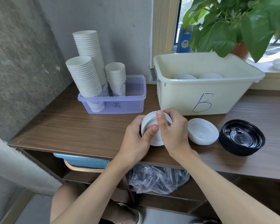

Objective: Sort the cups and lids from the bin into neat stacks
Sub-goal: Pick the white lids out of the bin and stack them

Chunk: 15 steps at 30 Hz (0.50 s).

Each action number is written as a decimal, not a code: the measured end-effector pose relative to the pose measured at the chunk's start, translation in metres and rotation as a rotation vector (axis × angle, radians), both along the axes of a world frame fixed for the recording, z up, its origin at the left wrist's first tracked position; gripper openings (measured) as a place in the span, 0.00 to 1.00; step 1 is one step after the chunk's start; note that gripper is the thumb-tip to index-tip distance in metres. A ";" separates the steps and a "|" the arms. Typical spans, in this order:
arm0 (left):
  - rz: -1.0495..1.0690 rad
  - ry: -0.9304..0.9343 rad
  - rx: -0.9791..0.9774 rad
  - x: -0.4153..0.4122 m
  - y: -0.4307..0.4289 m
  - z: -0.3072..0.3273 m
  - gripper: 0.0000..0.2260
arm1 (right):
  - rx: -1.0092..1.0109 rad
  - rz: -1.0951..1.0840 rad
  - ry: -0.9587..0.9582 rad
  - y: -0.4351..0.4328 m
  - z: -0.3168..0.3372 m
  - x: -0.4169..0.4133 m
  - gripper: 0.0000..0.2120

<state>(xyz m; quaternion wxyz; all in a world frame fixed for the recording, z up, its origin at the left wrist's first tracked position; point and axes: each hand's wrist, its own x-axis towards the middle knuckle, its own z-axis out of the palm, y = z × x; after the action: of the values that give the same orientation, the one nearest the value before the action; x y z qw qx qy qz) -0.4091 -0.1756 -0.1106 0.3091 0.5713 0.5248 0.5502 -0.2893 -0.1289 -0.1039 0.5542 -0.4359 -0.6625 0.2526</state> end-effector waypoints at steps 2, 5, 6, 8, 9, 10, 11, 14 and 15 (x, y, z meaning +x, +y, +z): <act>-0.006 -0.036 0.000 0.000 0.001 0.002 0.17 | -0.005 -0.009 0.023 0.000 0.001 -0.001 0.24; 0.006 -0.138 -0.033 -0.003 0.002 0.004 0.20 | -0.037 -0.003 0.062 0.002 0.002 -0.002 0.20; 0.025 -0.132 -0.019 -0.004 0.002 0.004 0.18 | -0.050 0.015 0.072 0.003 0.001 -0.003 0.19; 0.050 -0.086 0.027 -0.005 0.002 0.003 0.14 | -0.065 0.074 0.089 0.004 0.000 -0.003 0.20; 0.056 -0.070 0.040 -0.005 0.001 0.003 0.15 | -0.069 0.110 0.090 0.004 -0.001 -0.003 0.22; 0.062 -0.057 0.043 -0.006 0.001 0.002 0.16 | -0.075 0.147 0.081 0.004 -0.001 -0.002 0.24; 0.065 -0.050 0.042 -0.006 0.002 0.001 0.16 | -0.086 0.176 0.062 0.003 -0.001 -0.002 0.25; 0.058 -0.066 0.005 -0.006 0.003 0.001 0.19 | -0.085 0.160 0.034 0.002 0.000 -0.002 0.22; 0.047 -0.078 -0.022 -0.006 0.003 0.001 0.21 | -0.068 0.122 0.037 0.002 0.000 -0.001 0.23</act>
<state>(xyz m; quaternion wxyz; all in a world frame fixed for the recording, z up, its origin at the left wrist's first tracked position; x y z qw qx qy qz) -0.4151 -0.1723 -0.1094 0.3225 0.5337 0.5315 0.5732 -0.2904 -0.1271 -0.1039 0.5349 -0.4084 -0.6685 0.3166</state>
